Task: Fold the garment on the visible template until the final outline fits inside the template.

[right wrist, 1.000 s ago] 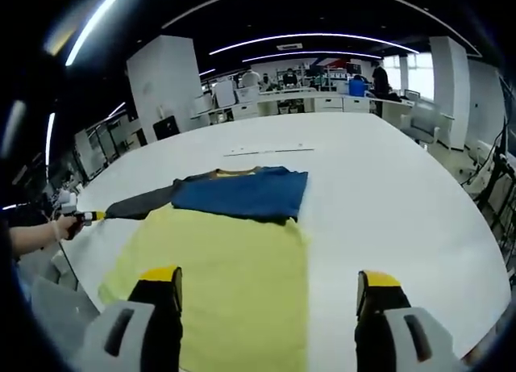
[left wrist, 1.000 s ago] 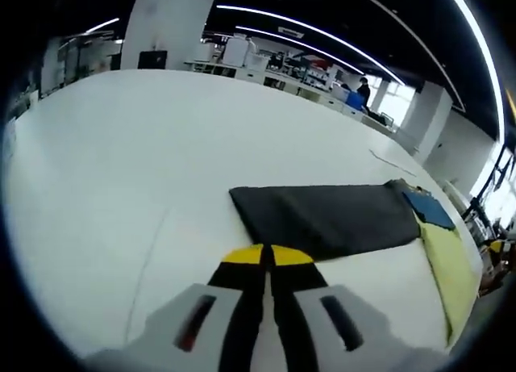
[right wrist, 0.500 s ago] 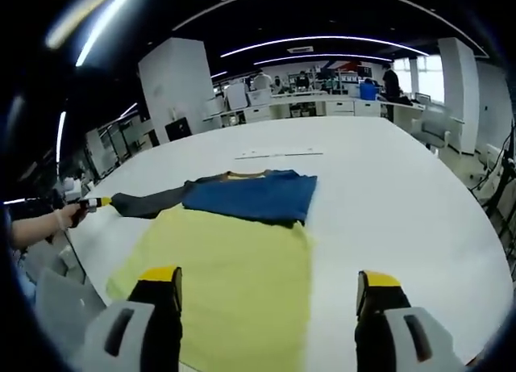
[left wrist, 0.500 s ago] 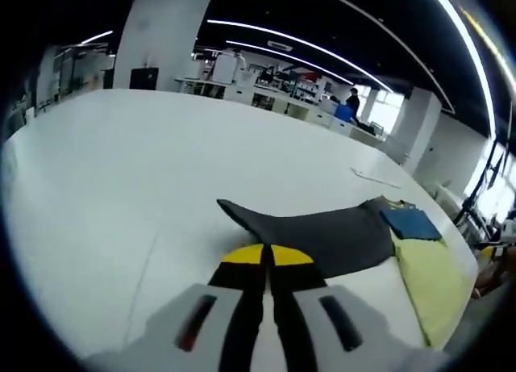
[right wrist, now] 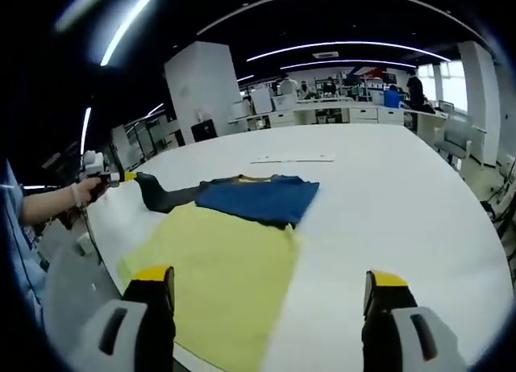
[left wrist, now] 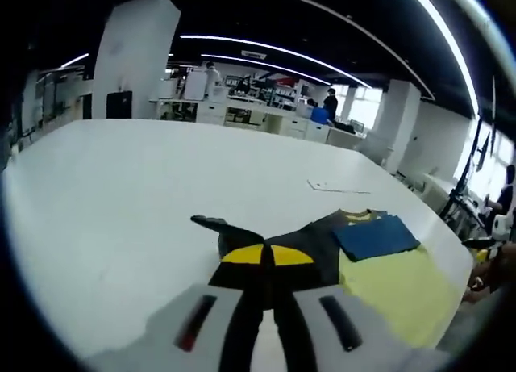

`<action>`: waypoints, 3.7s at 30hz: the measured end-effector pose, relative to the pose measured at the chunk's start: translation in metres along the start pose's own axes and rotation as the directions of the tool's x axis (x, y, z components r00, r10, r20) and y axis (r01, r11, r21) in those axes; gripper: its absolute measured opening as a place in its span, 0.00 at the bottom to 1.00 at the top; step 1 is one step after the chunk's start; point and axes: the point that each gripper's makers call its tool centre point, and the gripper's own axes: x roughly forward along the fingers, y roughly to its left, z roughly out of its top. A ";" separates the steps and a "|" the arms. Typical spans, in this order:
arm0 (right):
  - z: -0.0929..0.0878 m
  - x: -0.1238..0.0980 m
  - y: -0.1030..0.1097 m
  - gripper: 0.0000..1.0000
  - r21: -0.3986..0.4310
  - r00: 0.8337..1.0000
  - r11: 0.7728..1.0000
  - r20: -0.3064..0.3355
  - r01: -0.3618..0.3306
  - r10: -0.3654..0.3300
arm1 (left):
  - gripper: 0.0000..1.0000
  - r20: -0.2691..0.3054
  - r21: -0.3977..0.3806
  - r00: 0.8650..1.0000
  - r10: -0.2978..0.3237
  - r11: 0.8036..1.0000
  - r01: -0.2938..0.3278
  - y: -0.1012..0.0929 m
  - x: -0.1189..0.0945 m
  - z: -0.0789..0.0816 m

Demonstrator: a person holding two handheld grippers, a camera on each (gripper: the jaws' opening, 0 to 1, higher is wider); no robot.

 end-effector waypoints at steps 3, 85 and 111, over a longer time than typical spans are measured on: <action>-0.004 -0.003 -0.011 0.99 0.016 1.000 1.000 0.010 -0.012 0.012 | 0.00 0.010 0.012 1.000 -0.020 1.000 0.020 -0.027 0.011 0.008; -0.031 0.013 -0.027 0.99 0.116 0.970 0.966 -0.047 -0.230 0.237 | 0.33 -0.088 0.100 0.707 -0.702 0.700 0.708 -0.402 0.170 -0.101; -0.027 0.012 -0.026 1.00 0.114 0.970 0.964 -0.019 -0.239 0.243 | 0.87 -0.206 0.117 0.761 -0.615 0.757 0.643 -0.369 0.164 -0.103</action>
